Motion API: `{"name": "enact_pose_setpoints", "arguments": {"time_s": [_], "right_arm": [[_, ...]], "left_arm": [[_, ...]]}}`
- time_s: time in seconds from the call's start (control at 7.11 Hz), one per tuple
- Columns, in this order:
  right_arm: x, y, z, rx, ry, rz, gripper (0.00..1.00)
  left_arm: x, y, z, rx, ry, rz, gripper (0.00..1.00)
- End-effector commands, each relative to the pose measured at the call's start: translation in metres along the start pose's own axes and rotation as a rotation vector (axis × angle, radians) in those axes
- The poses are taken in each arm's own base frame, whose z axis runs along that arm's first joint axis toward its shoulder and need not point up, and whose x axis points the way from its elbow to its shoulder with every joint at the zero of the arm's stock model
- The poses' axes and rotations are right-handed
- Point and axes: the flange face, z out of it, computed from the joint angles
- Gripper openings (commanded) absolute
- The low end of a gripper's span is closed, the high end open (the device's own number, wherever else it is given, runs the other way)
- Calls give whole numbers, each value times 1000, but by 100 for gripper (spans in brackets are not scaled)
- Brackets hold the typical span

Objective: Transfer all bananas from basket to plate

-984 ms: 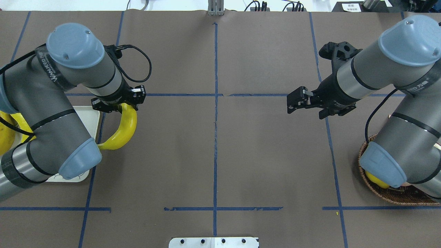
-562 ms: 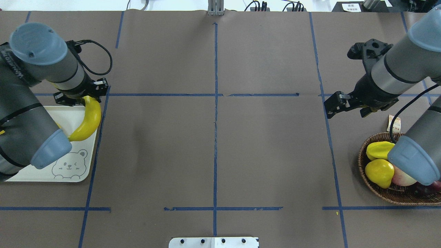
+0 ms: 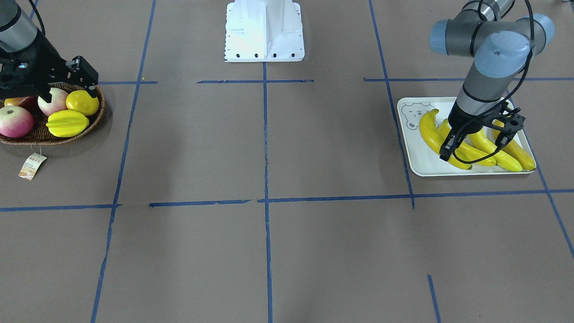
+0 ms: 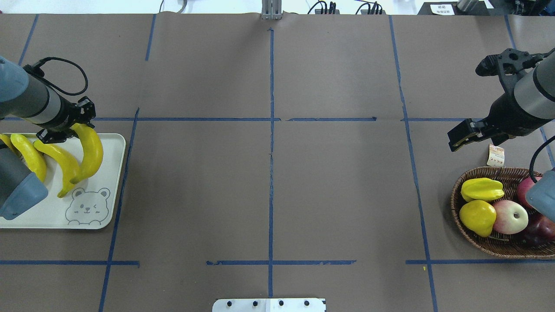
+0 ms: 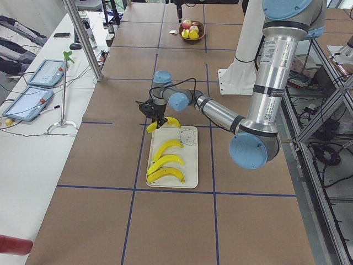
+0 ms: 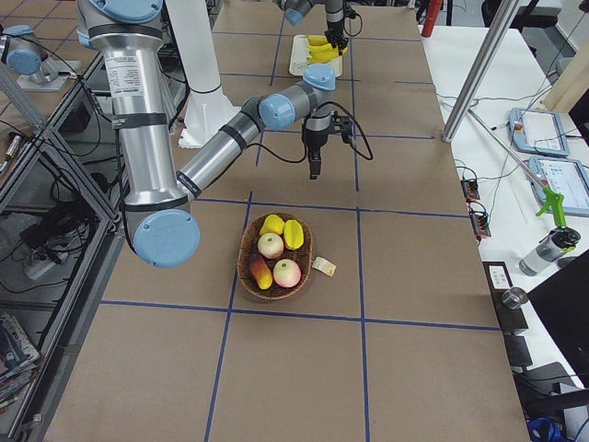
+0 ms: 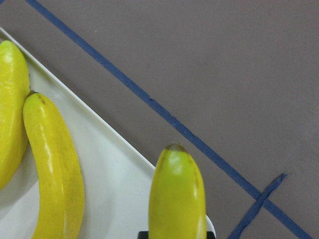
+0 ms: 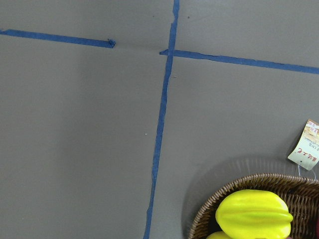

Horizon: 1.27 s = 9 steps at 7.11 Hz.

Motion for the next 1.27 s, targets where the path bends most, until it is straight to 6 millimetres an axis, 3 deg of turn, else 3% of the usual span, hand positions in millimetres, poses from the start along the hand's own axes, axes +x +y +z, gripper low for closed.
{"name": "enact_pose_setpoints", "arguments": {"time_s": [0.0, 0.14, 0.28, 0.42, 0.56, 0.84, 1.12], "right_arm": [[2, 0, -2, 3, 0, 1, 100], [1, 1, -3, 6, -2, -2, 100], [1, 1, -4, 7, -3, -3, 100], [0, 2, -7, 11, -6, -6, 100], [-1, 5, -10, 12, -7, -7, 100], [2, 7, -8, 7, -3, -3, 100], [16, 6, -7, 3, 11, 25, 100]], "left_arm": [[-33, -16, 22, 4, -5, -138, 0], [-43, -25, 44, 4, 2, -198, 2], [-46, -29, 55, -4, 26, -219, 16], [-48, -30, 61, -1, 16, -208, 92], [-50, -33, 64, 1, 11, -206, 100], [-48, -33, 57, -5, 25, -92, 100], [-54, -70, 33, -63, 37, 94, 100]]}}
